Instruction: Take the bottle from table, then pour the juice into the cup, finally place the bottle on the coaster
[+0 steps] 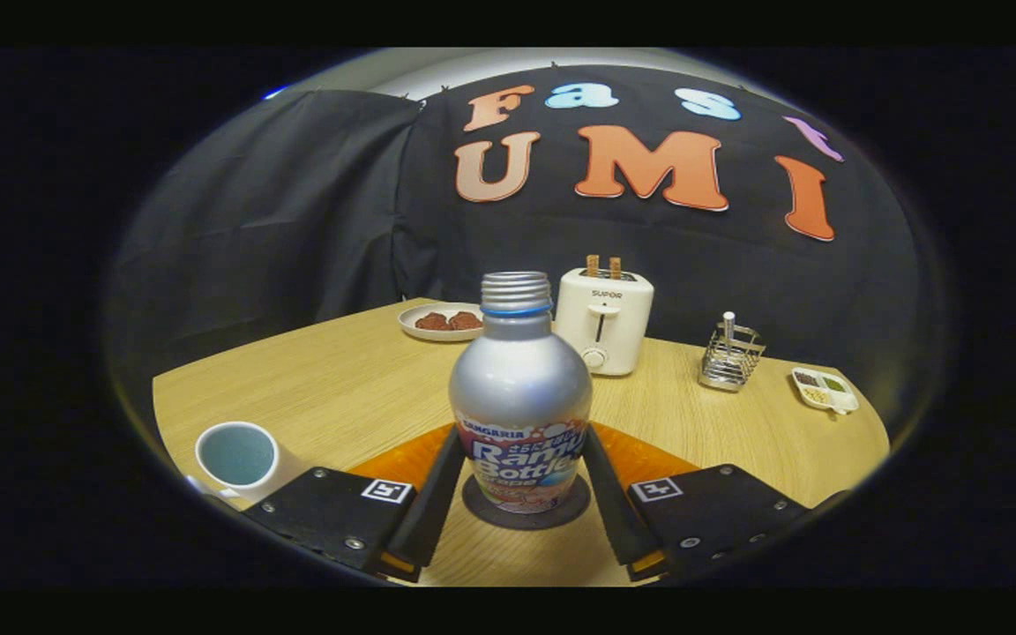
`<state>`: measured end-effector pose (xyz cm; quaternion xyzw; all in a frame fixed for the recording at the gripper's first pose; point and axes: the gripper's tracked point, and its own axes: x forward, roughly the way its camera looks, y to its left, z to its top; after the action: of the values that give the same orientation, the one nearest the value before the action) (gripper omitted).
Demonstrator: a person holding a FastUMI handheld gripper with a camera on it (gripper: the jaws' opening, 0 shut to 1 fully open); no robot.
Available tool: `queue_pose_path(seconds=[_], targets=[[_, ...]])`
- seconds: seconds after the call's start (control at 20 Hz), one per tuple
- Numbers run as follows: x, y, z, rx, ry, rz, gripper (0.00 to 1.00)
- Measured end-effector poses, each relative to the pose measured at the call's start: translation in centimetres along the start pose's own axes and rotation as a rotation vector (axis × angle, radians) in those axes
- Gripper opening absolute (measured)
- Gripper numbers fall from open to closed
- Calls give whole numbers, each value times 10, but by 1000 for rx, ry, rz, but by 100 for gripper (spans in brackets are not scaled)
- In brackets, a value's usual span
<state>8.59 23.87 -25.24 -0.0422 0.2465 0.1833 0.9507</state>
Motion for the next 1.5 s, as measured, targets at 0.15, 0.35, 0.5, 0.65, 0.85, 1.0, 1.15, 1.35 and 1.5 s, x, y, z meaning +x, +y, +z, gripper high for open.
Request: queue_pose_path(seconds=[0.15,0.35,0.5,0.65,0.85,1.0,1.15,1.35,1.5], targets=[[0,-1,-2,26,9,7,77],[0,-4,-5,55,27,0,79],[-9,-2,-6,76,10,21,84],[-17,-6,3,68,-26,15,98],[-40,-12,30,88,-98,5,97],[-64,-21,52,74,-161,-20,97],[-89,-30,73,56,-220,-60,97],[-130,-25,102,40,-307,-84,97],[-157,-30,118,-4,-352,-136,97]])
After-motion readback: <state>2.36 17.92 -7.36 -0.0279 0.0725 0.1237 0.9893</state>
